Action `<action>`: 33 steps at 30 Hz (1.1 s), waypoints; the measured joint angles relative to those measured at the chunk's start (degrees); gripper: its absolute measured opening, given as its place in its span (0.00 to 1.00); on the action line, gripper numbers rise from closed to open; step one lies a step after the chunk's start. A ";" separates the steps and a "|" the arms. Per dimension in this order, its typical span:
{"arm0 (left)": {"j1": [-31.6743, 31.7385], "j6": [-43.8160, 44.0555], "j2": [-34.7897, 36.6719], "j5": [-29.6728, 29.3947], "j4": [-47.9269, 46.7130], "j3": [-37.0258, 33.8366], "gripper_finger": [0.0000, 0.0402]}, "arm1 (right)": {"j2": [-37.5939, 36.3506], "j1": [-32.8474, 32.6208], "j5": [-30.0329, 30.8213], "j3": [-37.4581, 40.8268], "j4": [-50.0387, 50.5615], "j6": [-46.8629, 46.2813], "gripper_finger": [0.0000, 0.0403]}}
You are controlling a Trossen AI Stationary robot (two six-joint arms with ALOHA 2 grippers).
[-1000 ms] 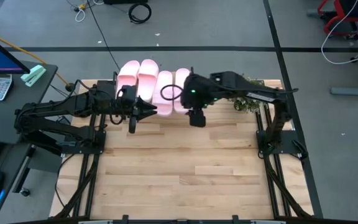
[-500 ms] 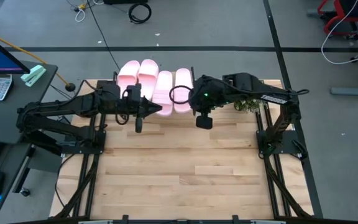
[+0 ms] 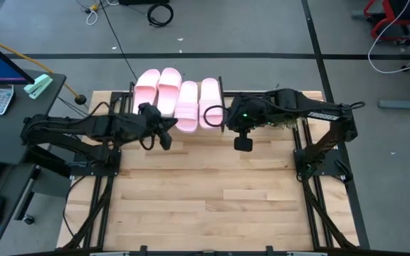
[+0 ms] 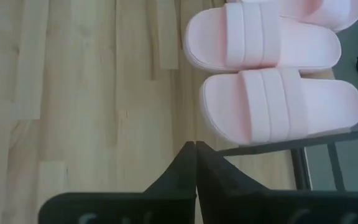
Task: Pick and place slides into the shelf
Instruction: Return to Home Position
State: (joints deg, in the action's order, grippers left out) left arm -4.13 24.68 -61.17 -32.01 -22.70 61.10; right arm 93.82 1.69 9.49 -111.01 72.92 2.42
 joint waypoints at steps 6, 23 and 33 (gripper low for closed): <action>-5.44 11.87 -0.37 -9.45 -9.06 -0.02 0.01 | -8.17 -0.02 -0.11 13.35 -9.34 -1.84 0.01; -10.59 10.47 14.93 -20.10 -15.46 -3.63 0.00 | -24.69 -3.15 -0.17 37.37 -23.00 -14.74 0.00; -8.86 -7.29 33.46 -12.79 22.03 -30.37 0.00 | -21.88 -3.11 -0.09 37.35 -28.26 -15.90 0.00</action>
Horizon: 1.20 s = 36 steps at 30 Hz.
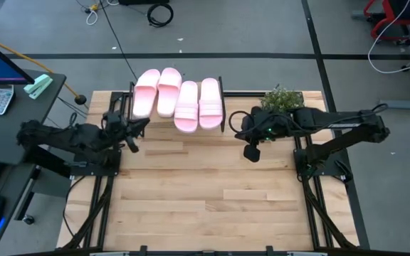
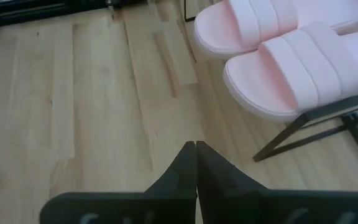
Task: Pick and place slides into the shelf
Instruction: Return to Home Position
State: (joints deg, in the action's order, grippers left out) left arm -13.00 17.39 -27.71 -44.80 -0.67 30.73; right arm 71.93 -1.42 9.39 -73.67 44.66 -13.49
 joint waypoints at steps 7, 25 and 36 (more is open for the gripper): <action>1.56 -0.81 10.29 1.61 4.51 -11.06 0.00 | 1.37 0.01 -0.02 0.00 0.03 -4.82 0.00; 9.87 -10.36 27.45 12.41 5.00 -16.23 0.00 | 2.43 0.68 -0.47 -0.02 -0.15 -13.40 0.00; 17.07 -5.13 27.39 22.67 3.88 -16.23 0.00 | 2.76 2.56 -1.34 -0.04 -0.06 -14.75 0.00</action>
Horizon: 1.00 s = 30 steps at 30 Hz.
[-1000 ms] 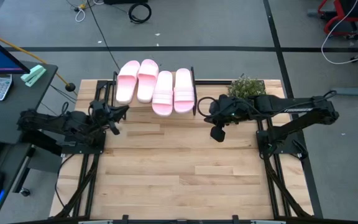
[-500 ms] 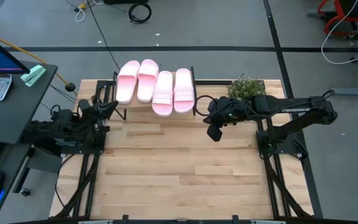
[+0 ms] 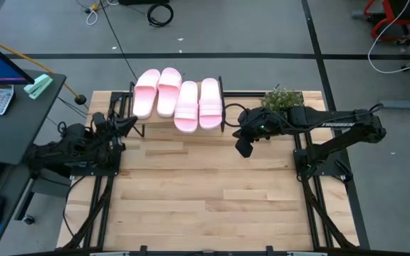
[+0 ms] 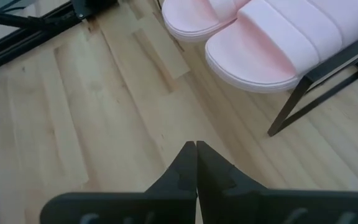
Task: Pick and place slides into the shelf
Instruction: Return to Home Position
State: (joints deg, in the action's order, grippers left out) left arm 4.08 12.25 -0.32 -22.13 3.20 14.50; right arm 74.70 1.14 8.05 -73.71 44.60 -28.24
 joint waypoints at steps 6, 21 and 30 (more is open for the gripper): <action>2.54 -0.79 0.00 0.36 3.21 0.00 0.00 | 0.00 -0.02 -0.38 0.00 -0.02 -0.81 0.00; 3.21 -1.53 -0.04 3.84 29.79 -12.28 0.00 | 0.00 -0.04 -2.56 0.00 0.07 -1.47 0.00; 3.21 -0.61 -0.07 4.99 26.49 -13.99 0.00 | -0.01 -0.04 -2.58 0.00 0.77 -1.61 0.00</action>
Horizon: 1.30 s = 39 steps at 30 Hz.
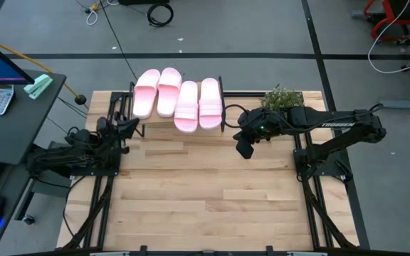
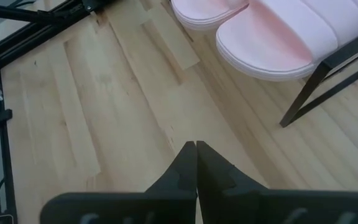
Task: Pick and place slides into the shelf
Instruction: Return to Home Position
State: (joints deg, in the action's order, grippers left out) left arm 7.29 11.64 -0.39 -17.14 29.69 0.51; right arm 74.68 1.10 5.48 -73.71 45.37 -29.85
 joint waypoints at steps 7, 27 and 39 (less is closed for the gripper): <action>0.00 -0.50 -0.35 3.11 -1.74 0.00 0.00 | 0.00 0.00 -0.04 0.00 0.28 0.00 0.00; 0.00 1.22 -0.37 9.35 -19.50 -0.07 0.00 | -0.01 0.00 -1.50 0.00 0.28 1.38 0.00; -0.04 3.93 -0.37 14.74 -26.85 -0.09 0.00 | -0.01 0.00 -1.49 0.00 0.28 1.05 0.00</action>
State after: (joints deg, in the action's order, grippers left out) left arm 7.25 15.57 -0.75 -2.40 2.84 0.43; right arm 74.67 1.10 3.99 -73.71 45.65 -28.80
